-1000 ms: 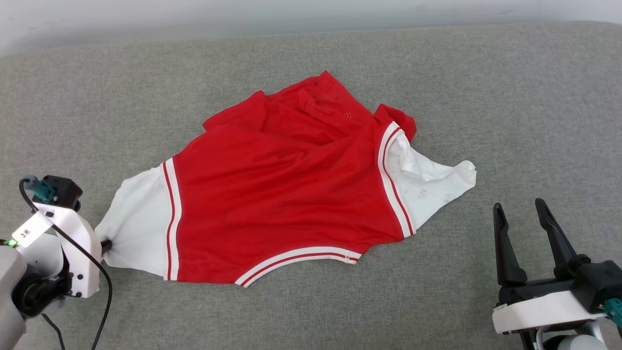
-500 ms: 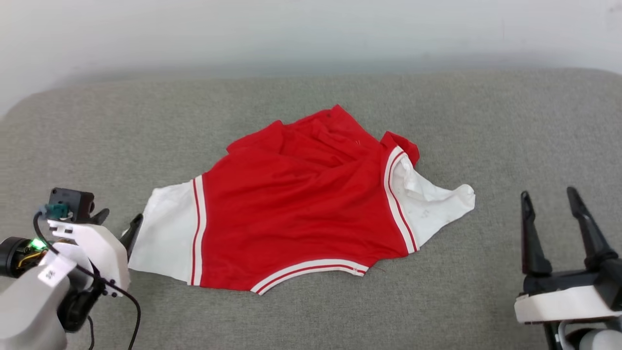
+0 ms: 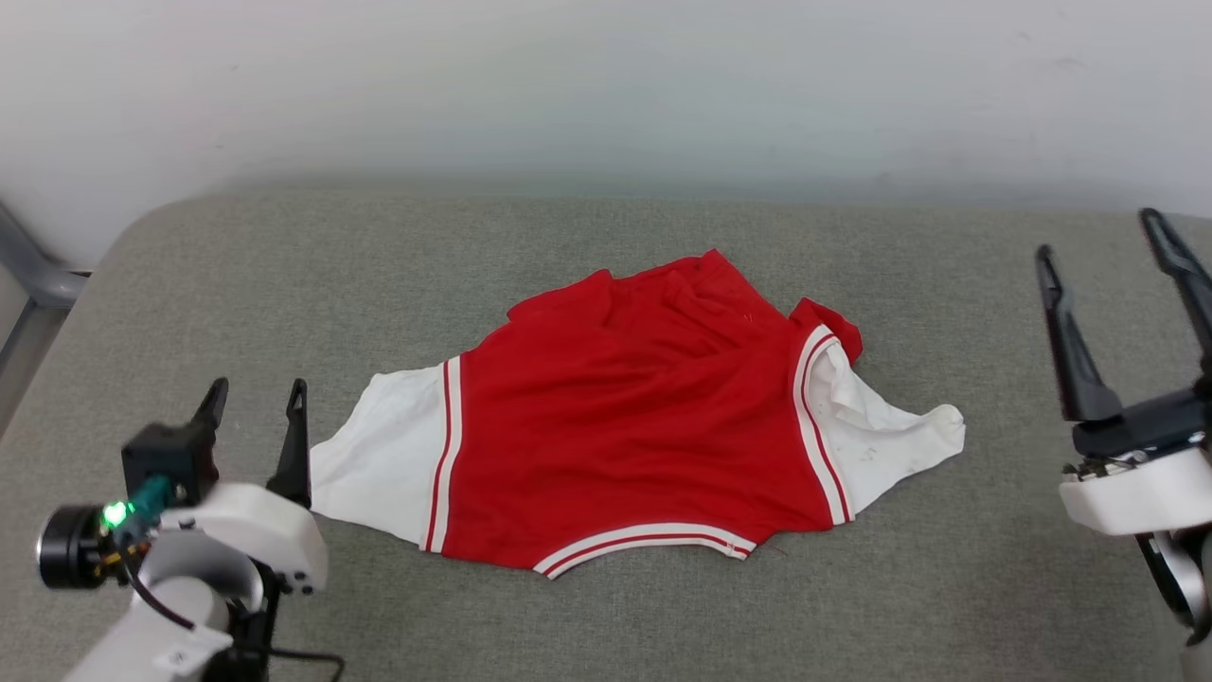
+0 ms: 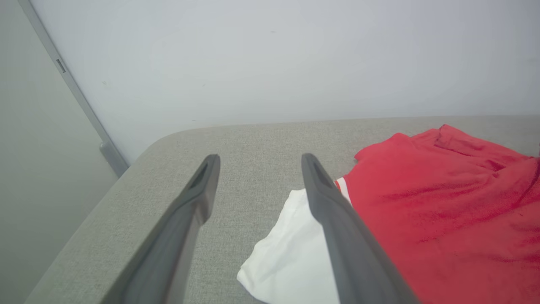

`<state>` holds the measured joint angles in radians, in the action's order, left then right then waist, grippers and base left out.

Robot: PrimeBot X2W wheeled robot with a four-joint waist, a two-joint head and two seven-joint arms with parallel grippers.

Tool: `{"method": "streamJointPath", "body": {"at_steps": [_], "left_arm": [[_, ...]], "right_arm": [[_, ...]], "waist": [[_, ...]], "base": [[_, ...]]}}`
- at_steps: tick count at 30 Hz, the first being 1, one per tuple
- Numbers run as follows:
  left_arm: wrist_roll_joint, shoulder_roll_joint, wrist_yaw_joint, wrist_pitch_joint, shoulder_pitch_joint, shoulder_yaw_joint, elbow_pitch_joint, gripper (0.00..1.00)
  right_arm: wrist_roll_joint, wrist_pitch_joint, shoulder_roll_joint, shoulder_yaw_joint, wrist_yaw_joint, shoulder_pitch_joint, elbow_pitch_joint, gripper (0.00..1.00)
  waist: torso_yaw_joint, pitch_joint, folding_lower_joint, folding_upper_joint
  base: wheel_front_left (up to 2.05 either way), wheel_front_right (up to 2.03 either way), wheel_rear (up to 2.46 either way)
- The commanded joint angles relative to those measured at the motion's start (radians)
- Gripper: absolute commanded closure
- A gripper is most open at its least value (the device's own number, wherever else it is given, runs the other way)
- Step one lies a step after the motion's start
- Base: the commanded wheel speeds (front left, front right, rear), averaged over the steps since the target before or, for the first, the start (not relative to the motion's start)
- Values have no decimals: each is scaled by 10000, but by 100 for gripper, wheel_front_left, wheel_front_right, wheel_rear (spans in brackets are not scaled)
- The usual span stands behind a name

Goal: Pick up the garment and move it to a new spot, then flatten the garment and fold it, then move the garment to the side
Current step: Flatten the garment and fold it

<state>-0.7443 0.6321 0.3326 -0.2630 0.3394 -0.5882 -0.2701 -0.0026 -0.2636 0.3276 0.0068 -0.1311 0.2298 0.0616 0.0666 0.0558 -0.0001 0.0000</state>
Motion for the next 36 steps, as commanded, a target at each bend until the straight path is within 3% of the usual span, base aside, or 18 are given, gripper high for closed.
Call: {"method": "streamJointPath", "body": {"at_steps": [1, 4, 7, 14, 19, 26, 36], "left_arm": [[246, -143, 132, -18, -387, 189, 211, 0], [1012, -494, 362, -21, -1076, 914, 900, 0], [1685, -910, 450, -22, -1779, 1556, 1416, 0], [2931, -1967, 105, -24, -2827, 2684, 2136, 0], [3581, -2615, -355, -24, -2979, 3214, 2314, 0], [4388, -3483, -1035, -25, -2535, 3728, 2473, 0], [5206, -4389, -2003, -25, -1905, 4480, 2234, 0]], "right_arm": [[112, -16, 311, 329, 7, 308, -178, 0], [711, 54, 1248, 1533, 7, 865, -1021, 0], [1621, 992, 2084, 2930, 8, 1606, -1573, 0], [4592, 5233, 4086, 5824, 10, 3056, -1651, 0], [6606, 8277, 5062, 6581, 10, 3687, -1667, 0], [7591, 10408, 5207, 6622, 10, 4234, -2633, 0], [7365, 10536, 4334, 7216, 8, 4525, -4459, 0]], "waist": [[19, -20, 1, 0], [49, -68, 1, 0], [65, -64, 1, 0], [203, 182, 1, 0], [390, 577, 1, 0], [817, 1506, 1, 0], [1293, 2473, 1, 0]], "base": [[0, 0, 0], [0, 0, 0], [0, 0, 0], [0, 0, 0], [0, 0, 0], [0, 0, 0], [0, 0, 0]]}}
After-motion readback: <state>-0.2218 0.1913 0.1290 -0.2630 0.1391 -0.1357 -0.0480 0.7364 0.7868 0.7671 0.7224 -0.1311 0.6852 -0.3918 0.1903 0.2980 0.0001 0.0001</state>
